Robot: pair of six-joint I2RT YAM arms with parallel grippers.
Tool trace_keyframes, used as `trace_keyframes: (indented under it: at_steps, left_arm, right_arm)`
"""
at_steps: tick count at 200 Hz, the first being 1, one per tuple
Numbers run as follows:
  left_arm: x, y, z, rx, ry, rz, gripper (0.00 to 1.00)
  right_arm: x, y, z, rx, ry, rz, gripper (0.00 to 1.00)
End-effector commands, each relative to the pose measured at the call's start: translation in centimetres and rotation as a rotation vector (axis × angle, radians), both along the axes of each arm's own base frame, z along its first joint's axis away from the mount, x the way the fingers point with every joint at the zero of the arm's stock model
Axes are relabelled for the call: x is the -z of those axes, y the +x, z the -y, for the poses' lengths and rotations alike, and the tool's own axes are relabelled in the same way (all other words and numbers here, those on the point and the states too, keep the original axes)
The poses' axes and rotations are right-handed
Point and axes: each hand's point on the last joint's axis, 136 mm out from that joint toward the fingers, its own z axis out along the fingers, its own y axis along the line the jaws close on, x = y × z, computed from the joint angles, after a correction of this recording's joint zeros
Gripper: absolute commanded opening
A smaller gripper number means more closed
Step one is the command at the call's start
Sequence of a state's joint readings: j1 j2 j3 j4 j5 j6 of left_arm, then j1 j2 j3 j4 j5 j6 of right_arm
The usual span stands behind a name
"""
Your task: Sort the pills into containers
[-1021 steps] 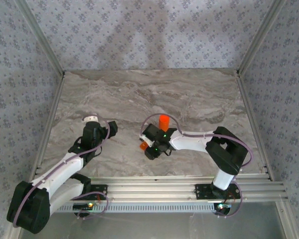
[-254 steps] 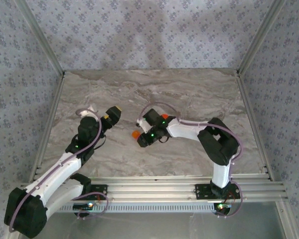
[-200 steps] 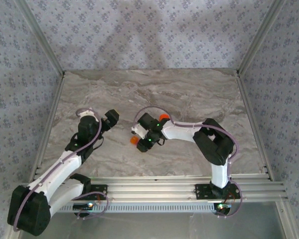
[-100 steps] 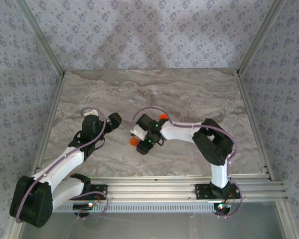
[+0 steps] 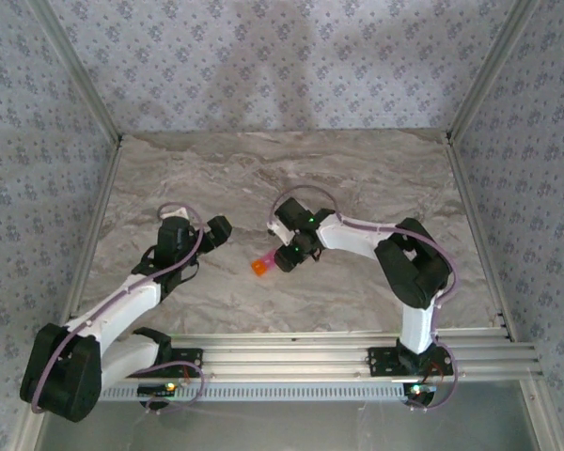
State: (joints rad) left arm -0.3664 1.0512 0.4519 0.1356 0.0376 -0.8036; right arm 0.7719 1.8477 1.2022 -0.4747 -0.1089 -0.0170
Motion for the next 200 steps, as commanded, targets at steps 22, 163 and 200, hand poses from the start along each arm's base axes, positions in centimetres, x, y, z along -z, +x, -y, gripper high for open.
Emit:
trace_keyframes:
  at_steps: [22,163,200]
  left_arm:
    - [-0.2,-0.1,-0.1,0.036,0.056,0.002,0.99]
    - [1.8,-1.9,0.9,0.131,0.209,-0.063,0.99]
    - [2.1,-2.3,1.8,0.170,0.255,-0.066,0.99]
  right_arm:
    - [-3.3,0.9,-1.6,0.070,0.129,-0.027,0.58]
    - [1.3,2.7,-2.2,0.110,0.046,-0.057,0.54]
    - [2.2,2.2,-2.0,0.108,0.024,-0.065,0.54]
